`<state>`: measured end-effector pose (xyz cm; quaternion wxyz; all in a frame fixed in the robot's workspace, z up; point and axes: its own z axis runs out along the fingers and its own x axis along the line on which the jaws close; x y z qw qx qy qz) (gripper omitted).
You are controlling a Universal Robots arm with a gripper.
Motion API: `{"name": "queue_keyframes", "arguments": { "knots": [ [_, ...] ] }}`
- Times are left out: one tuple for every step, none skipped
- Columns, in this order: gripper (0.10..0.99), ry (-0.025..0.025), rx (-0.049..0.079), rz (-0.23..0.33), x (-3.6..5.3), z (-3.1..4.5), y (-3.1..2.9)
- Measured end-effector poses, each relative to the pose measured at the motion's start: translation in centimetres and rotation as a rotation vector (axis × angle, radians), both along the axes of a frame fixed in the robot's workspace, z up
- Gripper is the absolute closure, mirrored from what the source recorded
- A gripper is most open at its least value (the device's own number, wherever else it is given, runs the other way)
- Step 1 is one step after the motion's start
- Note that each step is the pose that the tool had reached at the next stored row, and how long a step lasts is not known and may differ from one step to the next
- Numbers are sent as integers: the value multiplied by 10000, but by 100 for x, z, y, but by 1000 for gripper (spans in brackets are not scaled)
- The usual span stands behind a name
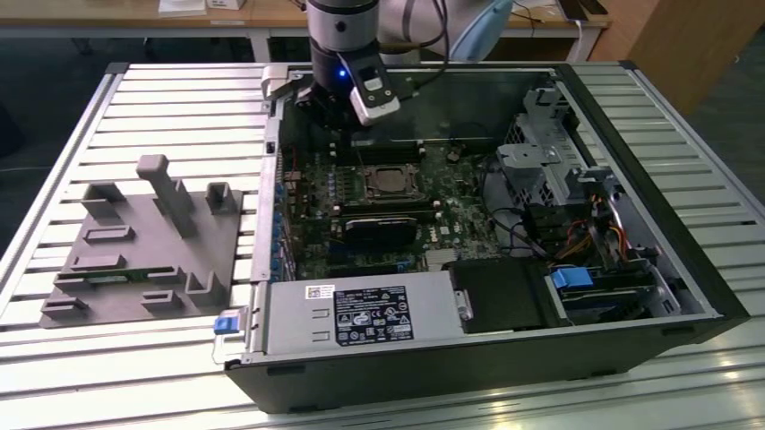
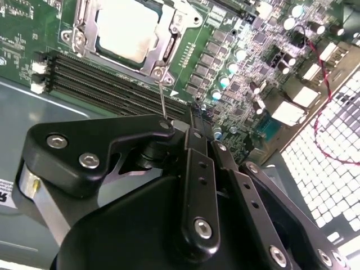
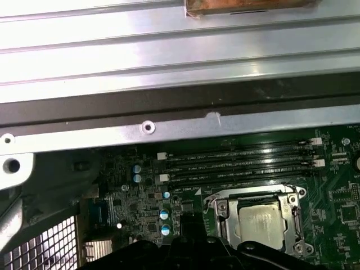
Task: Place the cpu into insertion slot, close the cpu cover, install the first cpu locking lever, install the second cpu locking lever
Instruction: 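Install the first cpu locking lever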
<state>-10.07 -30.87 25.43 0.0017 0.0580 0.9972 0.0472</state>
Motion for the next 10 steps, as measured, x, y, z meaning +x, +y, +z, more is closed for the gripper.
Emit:
{"name": "queue_keyframes", "arguments": {
  "knots": [
    [980, 0, 0, 7, 0, 0, 17],
    [980, -1, 0, 12, 0, -1, 32],
    [980, -1, 1, 17, 0, -2, 45],
    [980, -1, 1, 24, 0, -2, 57],
    [980, 0, 1, 32, 0, -3, 64],
    [980, 0, 0, 39, 1, -3, 67],
    [980, -1, 1, 44, 4, -4, 69],
    [980, 0, 1, 44, 9, -3, 69],
    [980, 0, 0, 43, 17, -3, 70],
    [980, 0, 2, 43, 28, -4, 70]
  ]
}}
